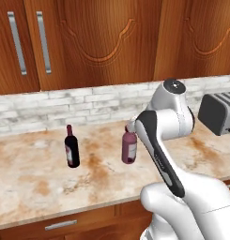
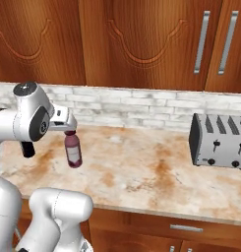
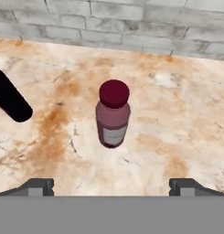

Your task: Place the drinks on the dining counter in a tight cluster.

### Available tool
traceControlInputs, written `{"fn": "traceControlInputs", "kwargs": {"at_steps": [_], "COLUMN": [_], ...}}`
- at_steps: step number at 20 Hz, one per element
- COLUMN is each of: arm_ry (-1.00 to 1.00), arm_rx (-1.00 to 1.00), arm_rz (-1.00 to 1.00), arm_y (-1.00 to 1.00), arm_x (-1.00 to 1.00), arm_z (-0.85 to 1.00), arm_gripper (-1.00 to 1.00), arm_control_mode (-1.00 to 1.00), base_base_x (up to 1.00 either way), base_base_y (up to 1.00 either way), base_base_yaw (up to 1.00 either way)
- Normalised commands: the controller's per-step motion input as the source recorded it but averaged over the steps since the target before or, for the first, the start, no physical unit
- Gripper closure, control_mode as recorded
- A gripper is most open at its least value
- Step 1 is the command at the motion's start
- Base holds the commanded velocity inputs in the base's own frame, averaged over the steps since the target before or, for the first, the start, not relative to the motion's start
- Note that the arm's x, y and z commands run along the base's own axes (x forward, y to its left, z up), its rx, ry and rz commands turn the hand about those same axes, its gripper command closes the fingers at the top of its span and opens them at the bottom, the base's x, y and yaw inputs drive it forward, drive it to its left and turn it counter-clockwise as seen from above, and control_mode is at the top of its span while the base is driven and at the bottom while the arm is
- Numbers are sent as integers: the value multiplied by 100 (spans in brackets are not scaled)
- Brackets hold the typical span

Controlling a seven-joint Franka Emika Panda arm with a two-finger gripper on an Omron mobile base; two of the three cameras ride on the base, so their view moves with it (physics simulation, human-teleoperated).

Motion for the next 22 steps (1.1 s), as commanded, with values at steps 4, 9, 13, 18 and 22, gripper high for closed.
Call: {"fn": "traceControlInputs", "kwargs": {"at_steps": [4, 9, 13, 18, 22], "arm_ry": [0, 0, 0, 1, 5], "arm_rx": [0, 2, 0, 0, 0], "arm_rz": [-8, -1, -1, -1, 0], "arm_y": [0, 0, 0, 0, 0], "arm_x": [47, 13, 16, 27, 29], "arm_z": [-27, -28, -21, -22, -5], "arm_gripper": [-100, -100, -100, -100, -100], "arm_control_mode": [-100, -100, -100, -100, -100], "base_base_x": [0, 0, 0, 0, 0], "base_base_y": [0, 0, 0, 0, 0], "base_base_yaw": [0, 0, 0, 0, 0]}}
